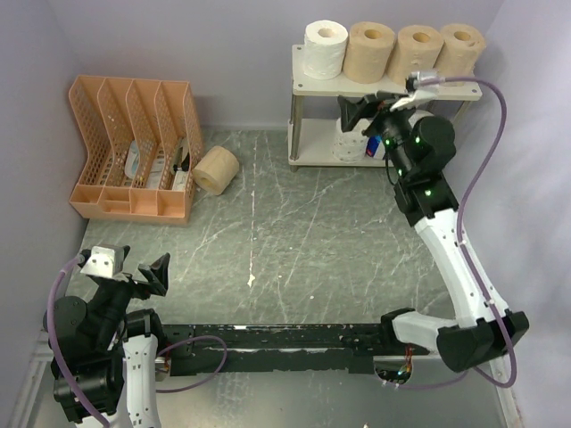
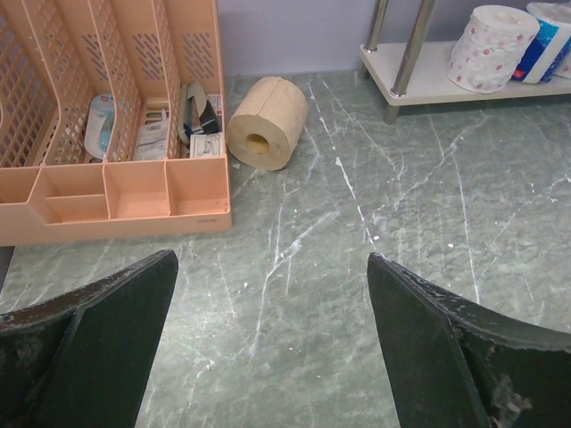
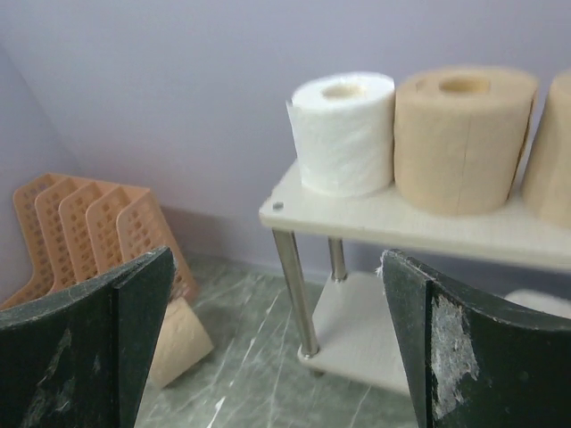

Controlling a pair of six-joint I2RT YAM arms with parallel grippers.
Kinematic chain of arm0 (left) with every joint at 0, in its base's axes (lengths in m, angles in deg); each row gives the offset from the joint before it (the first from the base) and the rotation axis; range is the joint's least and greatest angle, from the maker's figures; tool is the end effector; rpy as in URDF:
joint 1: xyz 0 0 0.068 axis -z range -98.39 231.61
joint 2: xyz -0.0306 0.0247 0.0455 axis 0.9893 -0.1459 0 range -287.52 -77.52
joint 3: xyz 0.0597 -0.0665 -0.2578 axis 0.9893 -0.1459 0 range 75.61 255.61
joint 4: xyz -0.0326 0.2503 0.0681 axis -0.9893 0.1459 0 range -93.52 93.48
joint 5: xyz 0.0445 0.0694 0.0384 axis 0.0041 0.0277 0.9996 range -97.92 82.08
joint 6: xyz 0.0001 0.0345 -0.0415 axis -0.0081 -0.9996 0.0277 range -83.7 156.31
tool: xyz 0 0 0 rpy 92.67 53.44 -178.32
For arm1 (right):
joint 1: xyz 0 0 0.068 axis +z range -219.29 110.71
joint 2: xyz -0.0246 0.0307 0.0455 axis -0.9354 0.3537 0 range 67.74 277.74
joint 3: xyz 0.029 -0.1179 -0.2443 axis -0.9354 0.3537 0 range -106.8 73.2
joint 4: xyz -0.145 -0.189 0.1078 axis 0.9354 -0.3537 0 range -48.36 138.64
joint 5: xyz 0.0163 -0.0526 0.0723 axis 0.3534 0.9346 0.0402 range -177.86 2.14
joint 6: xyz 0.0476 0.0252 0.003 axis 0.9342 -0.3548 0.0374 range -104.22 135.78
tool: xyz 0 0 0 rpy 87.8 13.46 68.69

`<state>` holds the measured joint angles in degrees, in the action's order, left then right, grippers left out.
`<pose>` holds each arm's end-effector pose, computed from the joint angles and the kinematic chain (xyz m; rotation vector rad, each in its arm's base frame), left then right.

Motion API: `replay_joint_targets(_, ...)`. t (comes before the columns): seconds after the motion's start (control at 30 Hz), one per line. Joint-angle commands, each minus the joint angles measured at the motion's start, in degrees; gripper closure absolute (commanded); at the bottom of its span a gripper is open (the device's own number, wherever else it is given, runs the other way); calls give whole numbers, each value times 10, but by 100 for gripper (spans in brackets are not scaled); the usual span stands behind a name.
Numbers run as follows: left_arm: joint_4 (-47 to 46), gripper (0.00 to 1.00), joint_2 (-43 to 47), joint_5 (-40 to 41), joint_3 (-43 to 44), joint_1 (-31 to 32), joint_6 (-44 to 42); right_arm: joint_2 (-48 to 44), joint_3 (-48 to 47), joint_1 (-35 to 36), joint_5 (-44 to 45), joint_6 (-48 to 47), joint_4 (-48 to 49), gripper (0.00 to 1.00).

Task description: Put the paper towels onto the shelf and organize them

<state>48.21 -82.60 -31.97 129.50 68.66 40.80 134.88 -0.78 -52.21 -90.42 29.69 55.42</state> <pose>-0.0166 -0.0187 0.3553 0.0771 1.6201 -0.2263 0.2482 0.0779 0.4713 -0.0755 1.3474 0.4872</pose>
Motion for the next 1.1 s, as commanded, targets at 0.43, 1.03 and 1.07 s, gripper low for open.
replay_joint_targets(0.43,-13,1,-1,-13,-1,-7,-4,474,-694,59,37,-414,-282,0)
replay_joint_targets(1.03,-12,1,6,-23,0,-2,-9,551,-639,87,154,-583,-109,0)
replay_joint_targets(1.07,-12,1,6,-22,0,-2,-9,555,-641,83,158,-579,-101,0)
